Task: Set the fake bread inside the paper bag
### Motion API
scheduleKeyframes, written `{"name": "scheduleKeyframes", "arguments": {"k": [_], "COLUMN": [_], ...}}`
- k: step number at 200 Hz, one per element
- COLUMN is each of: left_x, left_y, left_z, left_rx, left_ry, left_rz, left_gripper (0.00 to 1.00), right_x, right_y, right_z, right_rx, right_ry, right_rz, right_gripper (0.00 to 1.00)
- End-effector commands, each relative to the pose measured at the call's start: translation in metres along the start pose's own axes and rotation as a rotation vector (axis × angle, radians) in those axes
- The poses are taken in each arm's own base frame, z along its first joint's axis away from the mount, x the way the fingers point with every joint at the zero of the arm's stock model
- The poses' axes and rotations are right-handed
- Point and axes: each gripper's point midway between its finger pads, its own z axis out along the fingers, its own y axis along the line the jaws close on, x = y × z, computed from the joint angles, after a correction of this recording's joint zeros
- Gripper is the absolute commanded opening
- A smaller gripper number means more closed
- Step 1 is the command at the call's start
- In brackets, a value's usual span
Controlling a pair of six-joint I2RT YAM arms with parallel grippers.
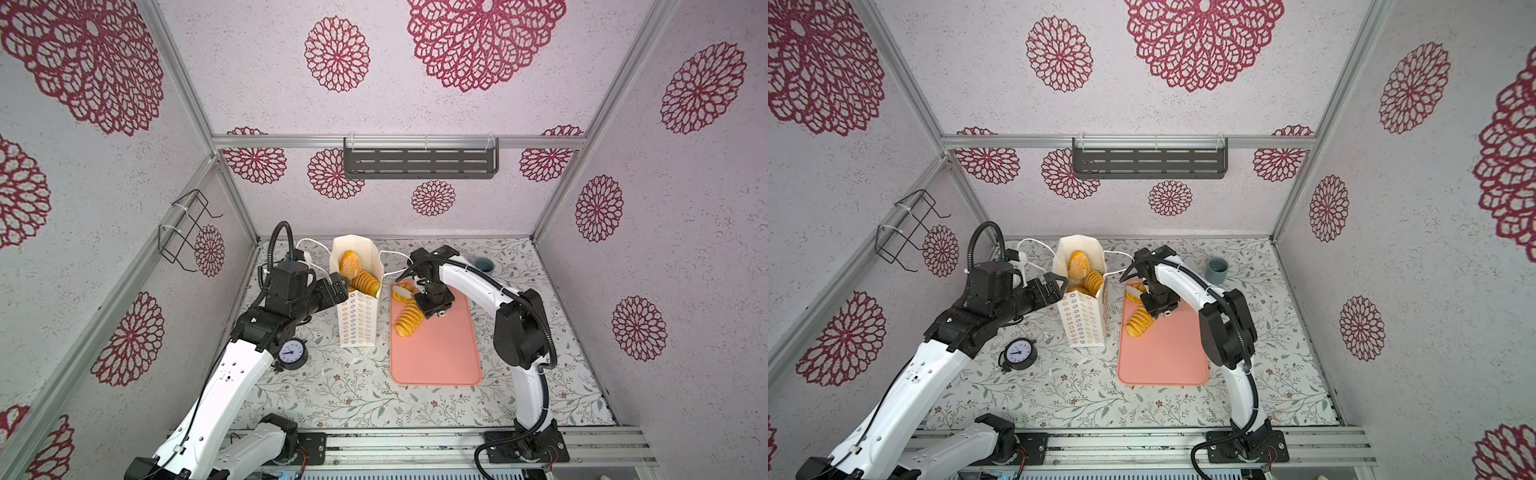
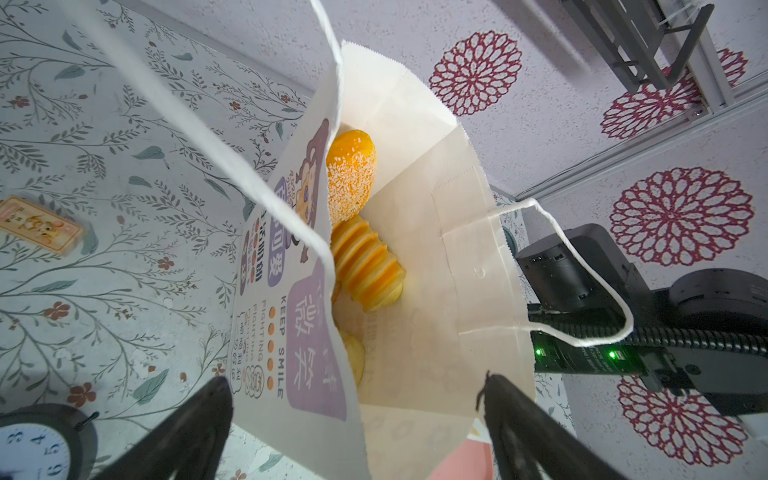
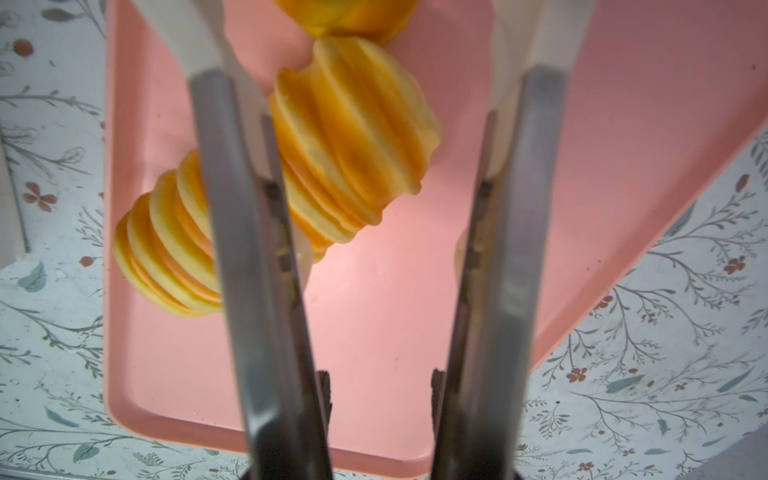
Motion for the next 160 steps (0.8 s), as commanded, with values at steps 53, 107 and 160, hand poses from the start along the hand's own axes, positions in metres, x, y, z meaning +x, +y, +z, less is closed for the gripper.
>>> {"name": "scheduleKeyframes", "arguments": {"k": [53, 107, 160], "left_x": [-0.003, -0.004, -0.005], "left_y": [0.001, -0.002, -0.003], "left_z": [0.001, 0.005, 0.005], "left_rx": [0.008, 0.013, 0.009], "left_ry": [-0.014, 0.001, 0.006], "left_rz": [-0.007, -0.003, -0.005], "left_gripper": [0.97, 0.99, 0.94], "right_x": [0.003, 0.021, 0.048], "right_y": [-0.003, -0.016, -0.023], "right_z": [-0.008, -0.018, -0.043], "right_rx": [-0.002, 0.012, -0.012], "right_ry": [-0.025, -0.076, -0.160], "right_rz": [0.005, 0.071, 0.146], "right_gripper": [0.25, 0.16, 0.09]}}
